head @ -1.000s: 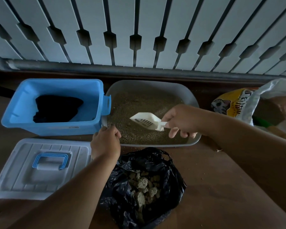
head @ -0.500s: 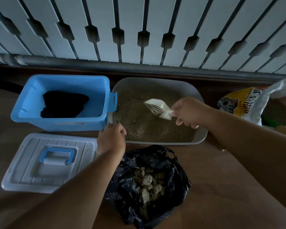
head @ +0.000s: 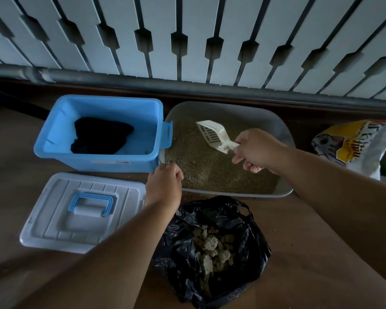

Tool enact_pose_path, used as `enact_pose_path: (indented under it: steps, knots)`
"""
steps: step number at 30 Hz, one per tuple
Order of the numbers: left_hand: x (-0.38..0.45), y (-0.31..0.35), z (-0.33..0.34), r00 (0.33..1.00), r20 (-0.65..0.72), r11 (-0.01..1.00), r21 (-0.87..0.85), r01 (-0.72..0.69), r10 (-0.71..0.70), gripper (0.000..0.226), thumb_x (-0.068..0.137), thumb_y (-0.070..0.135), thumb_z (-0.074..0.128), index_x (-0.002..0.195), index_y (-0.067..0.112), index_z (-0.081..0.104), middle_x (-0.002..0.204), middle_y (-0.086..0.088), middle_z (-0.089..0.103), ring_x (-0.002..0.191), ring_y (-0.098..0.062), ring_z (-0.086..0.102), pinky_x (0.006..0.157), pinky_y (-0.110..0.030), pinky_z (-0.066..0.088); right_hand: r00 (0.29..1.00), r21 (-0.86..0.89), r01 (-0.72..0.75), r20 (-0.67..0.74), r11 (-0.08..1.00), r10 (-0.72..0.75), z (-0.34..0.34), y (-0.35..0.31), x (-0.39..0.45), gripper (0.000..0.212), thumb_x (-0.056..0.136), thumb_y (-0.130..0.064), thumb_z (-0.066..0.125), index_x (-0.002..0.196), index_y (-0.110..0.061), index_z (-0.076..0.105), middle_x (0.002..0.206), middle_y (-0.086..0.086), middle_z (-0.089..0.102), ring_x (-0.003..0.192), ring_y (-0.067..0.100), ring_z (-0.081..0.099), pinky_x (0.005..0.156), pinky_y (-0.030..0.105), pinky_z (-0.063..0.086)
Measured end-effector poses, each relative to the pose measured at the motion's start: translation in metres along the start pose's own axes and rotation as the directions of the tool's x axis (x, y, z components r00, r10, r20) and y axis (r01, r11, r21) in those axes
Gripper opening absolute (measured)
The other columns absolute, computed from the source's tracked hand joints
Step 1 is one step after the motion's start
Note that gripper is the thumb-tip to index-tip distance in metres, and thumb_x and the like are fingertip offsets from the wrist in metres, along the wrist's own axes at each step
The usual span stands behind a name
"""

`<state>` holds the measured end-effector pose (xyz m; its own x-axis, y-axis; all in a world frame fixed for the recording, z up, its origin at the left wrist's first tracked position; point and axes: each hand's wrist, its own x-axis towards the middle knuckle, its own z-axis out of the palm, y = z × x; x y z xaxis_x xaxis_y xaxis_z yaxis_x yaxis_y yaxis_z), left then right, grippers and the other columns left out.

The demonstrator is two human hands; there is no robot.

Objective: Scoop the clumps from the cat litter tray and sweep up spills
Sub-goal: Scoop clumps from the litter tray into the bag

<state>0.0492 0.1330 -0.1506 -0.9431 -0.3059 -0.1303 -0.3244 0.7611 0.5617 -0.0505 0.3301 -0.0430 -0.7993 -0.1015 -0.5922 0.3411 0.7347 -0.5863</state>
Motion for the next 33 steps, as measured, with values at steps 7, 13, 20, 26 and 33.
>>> enact_pose_path:
  steps: [7,13,20,26,33]
  knots:
    - [-0.001,-0.001,0.004,1.000,-0.007,0.999,-0.033,0.001,-0.001,0.015,0.097,0.012,0.048,0.097,0.026,0.052,0.101,0.008,0.051,0.093,-0.018,0.048,0.079,-0.034,0.045,0.984,-0.289,0.111,-0.103,0.951,-0.146,0.025,0.030,0.013,0.021,0.104,-0.022,0.046,0.118,-0.022,0.062,0.090,0.003,0.069,0.075,0.019,0.065,0.061,0.036,0.053]
    - [-0.001,-0.002,0.003,1.000,0.002,0.997,-0.070,-0.019,0.019,0.016,0.097,0.010,0.045,0.097,0.025,0.048,0.100,0.006,0.050,0.093,-0.019,0.050,0.080,-0.036,0.047,0.992,-0.214,0.128,0.034,0.968,-0.124,0.030,0.044,0.015,0.025,0.105,-0.023,0.046,0.119,-0.019,0.066,0.076,0.004,0.069,0.058,0.010,0.057,0.054,0.026,0.041]
    - [0.000,-0.004,0.007,1.000,0.003,0.996,-0.089,-0.023,0.024,0.015,0.095,0.007,0.047,0.094,0.023,0.048,0.097,0.005,0.049,0.088,-0.020,0.051,0.076,-0.038,0.048,0.985,0.027,-0.002,0.174,1.000,-0.002,0.045,0.042,0.021,0.029,0.104,-0.024,0.048,0.130,-0.020,0.060,0.076,0.008,0.063,0.050,0.011,0.048,0.042,0.022,0.036]
    - [0.001,-0.004,0.006,1.000,0.026,0.997,-0.079,0.011,-0.009,0.019,0.094,0.007,0.048,0.088,0.024,0.046,0.095,0.006,0.048,0.086,-0.018,0.050,0.071,-0.030,0.038,0.961,0.374,-0.225,0.239,0.900,0.141,0.082,0.033,0.026,0.024,0.104,-0.020,0.048,0.125,-0.019,0.060,0.073,0.009,0.059,0.043,0.009,0.044,0.037,0.017,0.031]
    - [-0.001,-0.004,-0.003,0.997,0.078,1.000,-0.011,-0.017,0.018,0.012,0.098,0.015,0.046,0.093,0.026,0.047,0.100,0.006,0.051,0.082,-0.013,0.052,0.068,-0.032,0.044,0.952,0.581,-0.266,0.285,0.769,0.113,0.068,0.053,0.022,0.023,0.104,-0.020,0.050,0.123,-0.015,0.061,0.072,0.009,0.061,0.041,0.007,0.041,0.035,0.015,0.029]
